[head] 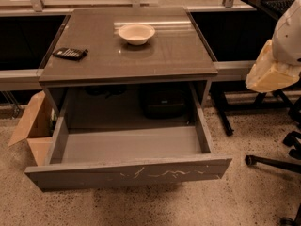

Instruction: Close top drawer

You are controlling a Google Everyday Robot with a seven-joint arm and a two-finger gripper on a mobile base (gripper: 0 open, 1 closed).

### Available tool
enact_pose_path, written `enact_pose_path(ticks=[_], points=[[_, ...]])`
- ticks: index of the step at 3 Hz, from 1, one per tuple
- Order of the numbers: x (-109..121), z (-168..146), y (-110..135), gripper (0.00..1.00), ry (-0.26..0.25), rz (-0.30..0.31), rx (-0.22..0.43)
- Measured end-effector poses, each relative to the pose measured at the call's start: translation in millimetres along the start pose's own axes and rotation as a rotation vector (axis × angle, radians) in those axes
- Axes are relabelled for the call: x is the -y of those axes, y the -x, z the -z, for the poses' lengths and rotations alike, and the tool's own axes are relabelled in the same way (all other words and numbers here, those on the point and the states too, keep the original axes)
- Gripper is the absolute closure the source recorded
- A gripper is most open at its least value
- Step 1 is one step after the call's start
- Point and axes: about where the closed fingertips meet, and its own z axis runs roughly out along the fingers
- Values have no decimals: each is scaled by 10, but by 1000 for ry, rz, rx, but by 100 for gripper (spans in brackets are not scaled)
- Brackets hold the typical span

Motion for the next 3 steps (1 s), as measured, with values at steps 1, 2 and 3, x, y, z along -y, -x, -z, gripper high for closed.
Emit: enact_pose_path(ticks=[1, 2, 3], points=[[0, 0, 0, 100, 0, 0, 0], [0, 0, 0, 84, 0, 0, 0], [-32, -161, 3, 60, 14, 6, -2]])
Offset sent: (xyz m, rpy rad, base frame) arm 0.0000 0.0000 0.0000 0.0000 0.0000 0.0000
